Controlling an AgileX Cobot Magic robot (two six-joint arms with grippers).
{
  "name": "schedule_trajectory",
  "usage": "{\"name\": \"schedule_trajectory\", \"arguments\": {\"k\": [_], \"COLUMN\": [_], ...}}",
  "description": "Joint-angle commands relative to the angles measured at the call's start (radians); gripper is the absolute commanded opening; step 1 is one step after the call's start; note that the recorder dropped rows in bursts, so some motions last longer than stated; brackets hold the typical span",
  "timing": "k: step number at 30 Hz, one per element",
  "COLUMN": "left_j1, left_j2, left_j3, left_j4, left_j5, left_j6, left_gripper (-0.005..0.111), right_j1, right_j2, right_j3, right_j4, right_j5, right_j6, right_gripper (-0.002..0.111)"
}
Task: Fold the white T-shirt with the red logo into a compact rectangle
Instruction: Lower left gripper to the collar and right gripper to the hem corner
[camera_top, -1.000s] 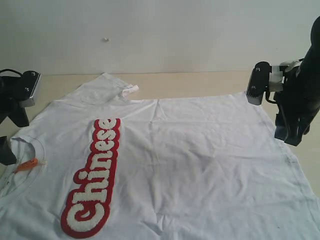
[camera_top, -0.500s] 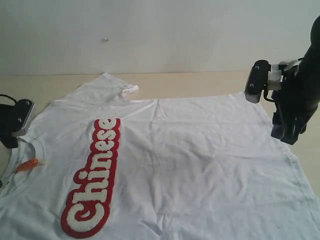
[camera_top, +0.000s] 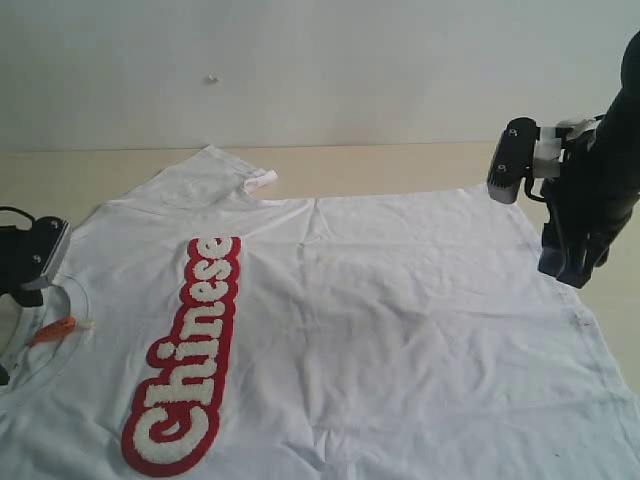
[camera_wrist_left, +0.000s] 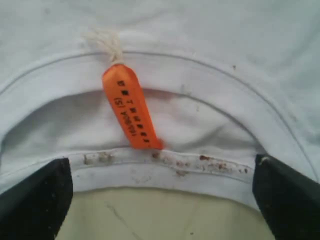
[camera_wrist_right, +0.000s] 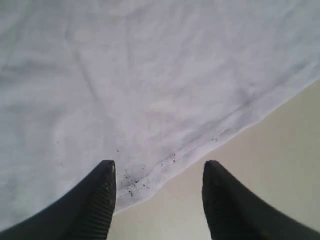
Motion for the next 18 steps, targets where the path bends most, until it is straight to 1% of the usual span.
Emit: {"name": "schedule_trajectory", "arguments": {"k": [1, 8, 18], "left_j1": [0.001, -0.001, -0.001], "left_j2": [0.016, 0.061, 0.09], "left_j3": [-0.096, -0.101, -0.101], "left_j4": [-0.05, 0.02, 0.024], "left_j5": [0.134, 0.151, 0.123], "left_j6": [0.009, -0.007, 0.006], "left_gripper": [0.093, 0.093, 0.093], "right_j1": [0.0, 0.0, 0.0], "right_j2": [0.001, 0.001, 0.001], "right_j3": [0.001, 0.001, 0.001], "right_j4": [0.005, 0.005, 0.005], "right_j5": [-0.01, -0.01, -0.01], "right_j6": [-0.02, -0.024, -0.052], "right_gripper": [0.052, 0.052, 0.052]}}
